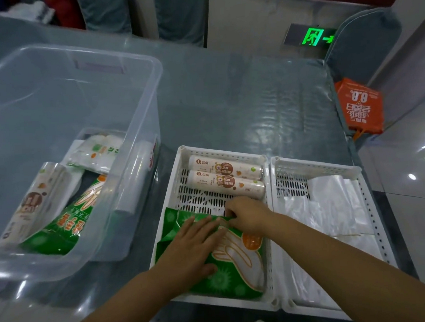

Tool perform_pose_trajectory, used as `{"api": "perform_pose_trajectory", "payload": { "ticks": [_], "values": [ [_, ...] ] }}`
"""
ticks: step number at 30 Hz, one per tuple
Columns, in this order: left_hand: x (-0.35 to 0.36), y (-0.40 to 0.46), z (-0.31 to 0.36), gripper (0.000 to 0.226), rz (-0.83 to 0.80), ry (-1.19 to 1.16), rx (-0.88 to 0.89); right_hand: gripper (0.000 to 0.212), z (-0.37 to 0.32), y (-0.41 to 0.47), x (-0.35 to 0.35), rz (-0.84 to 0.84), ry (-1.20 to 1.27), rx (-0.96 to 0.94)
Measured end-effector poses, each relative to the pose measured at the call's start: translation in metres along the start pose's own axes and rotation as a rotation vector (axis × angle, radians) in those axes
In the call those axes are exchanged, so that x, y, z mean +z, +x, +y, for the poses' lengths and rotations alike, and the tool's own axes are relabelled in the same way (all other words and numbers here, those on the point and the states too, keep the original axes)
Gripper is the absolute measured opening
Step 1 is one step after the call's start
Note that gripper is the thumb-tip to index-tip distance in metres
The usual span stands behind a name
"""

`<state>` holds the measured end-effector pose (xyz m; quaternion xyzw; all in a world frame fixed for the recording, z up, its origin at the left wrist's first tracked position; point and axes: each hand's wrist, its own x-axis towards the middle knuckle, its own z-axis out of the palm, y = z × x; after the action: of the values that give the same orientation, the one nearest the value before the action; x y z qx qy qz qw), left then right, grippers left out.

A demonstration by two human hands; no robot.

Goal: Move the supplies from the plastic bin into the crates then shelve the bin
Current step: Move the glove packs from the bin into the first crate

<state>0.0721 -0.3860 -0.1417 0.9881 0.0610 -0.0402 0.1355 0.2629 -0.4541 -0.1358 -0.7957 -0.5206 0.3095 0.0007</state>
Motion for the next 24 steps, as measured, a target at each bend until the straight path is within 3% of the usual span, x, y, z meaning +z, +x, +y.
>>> {"api": "perform_pose_trajectory", "payload": {
  "ticks": [4,12,15,19,24],
  "values": [
    [0.013,0.002,-0.004,0.077,-0.196,-0.004,0.07,0.021,0.003,-0.002,-0.005,0.005,0.066,0.022],
    [0.015,0.007,-0.009,0.075,-0.267,-0.046,0.133,0.021,0.002,-0.012,0.0,0.063,0.063,0.053],
    [-0.001,0.012,-0.006,0.072,-0.172,-0.054,0.08,0.005,-0.002,-0.015,-0.01,0.121,0.05,0.067],
    [-0.045,0.015,0.004,0.06,-0.024,0.021,-0.035,0.008,-0.012,-0.02,-0.032,0.24,0.016,0.065],
    [-0.129,-0.002,0.015,0.041,0.266,0.154,0.039,0.01,-0.044,-0.029,-0.077,0.431,-0.007,0.037]
  ]
}}
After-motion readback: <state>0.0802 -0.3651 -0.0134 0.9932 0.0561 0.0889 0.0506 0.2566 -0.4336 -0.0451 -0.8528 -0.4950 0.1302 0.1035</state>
